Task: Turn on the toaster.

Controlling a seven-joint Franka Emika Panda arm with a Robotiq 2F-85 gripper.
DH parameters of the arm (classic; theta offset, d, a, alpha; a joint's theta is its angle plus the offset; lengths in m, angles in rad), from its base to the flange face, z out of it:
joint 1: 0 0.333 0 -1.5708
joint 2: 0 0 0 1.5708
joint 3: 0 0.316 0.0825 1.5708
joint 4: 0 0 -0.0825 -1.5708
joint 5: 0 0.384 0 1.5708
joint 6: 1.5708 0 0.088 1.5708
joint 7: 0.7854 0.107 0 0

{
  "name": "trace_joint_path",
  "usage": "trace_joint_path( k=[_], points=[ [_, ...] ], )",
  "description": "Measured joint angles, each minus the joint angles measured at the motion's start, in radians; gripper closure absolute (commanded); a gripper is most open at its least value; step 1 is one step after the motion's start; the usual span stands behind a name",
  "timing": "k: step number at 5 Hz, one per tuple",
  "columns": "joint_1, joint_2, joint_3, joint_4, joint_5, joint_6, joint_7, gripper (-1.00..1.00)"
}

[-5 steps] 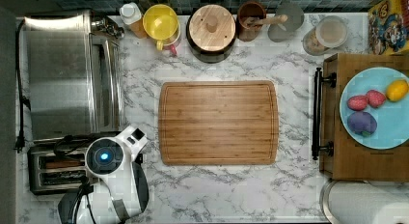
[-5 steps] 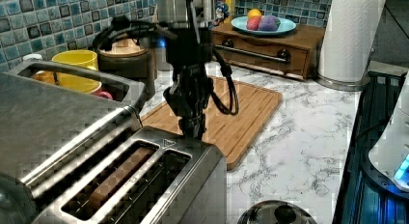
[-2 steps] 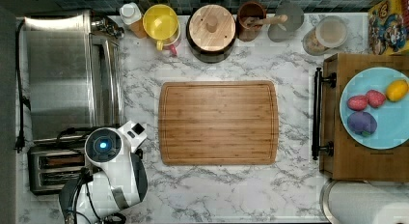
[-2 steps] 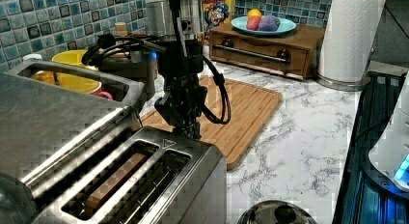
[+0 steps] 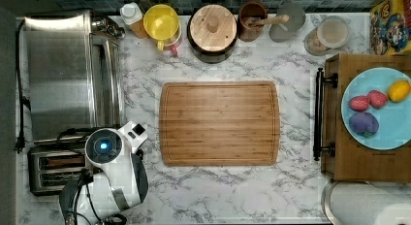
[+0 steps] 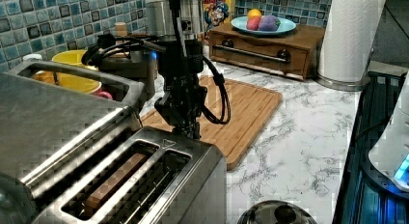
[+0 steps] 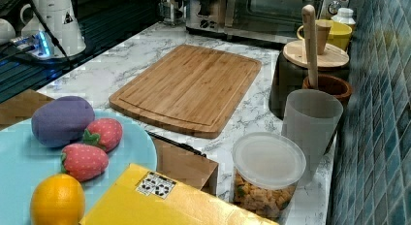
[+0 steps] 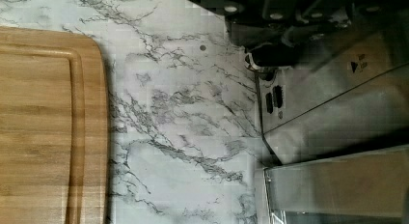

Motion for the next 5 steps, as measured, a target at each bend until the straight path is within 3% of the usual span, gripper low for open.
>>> trace_joint_path(
  k=[5],
  points=[
    [-0.007,0.000,0.006,0.000,-0.001,0.001,0.000,1.00]
  ],
)
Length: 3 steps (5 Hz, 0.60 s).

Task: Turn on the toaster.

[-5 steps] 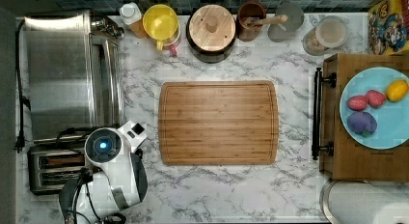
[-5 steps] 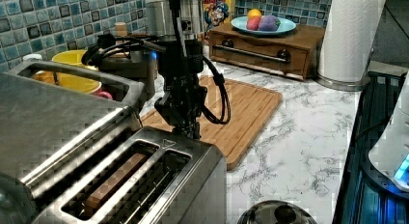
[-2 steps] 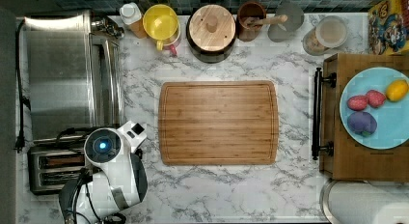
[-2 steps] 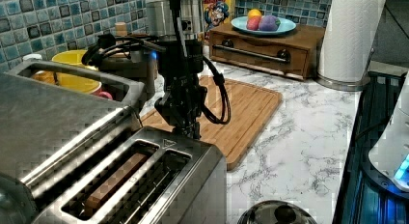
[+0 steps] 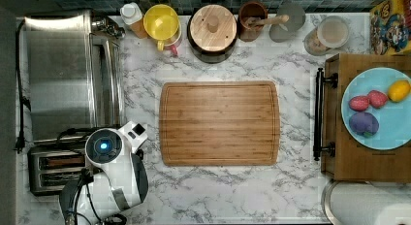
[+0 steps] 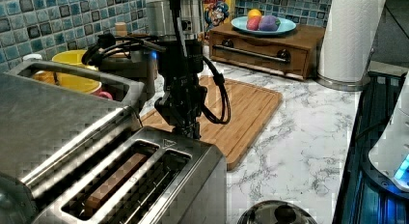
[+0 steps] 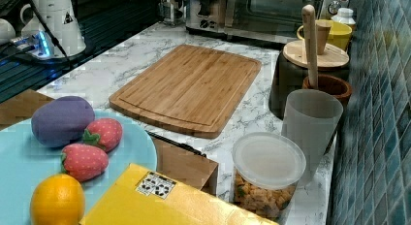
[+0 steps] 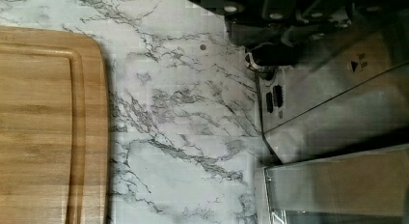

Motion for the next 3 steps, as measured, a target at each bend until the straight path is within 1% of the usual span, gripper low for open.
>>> trace_joint_path(
  k=[1,3],
  points=[
    [0.010,-0.001,-0.009,0.000,0.000,0.002,0.000,1.00],
    [0.008,0.000,-0.006,0.000,-0.003,0.002,0.000,1.00]
  ],
)
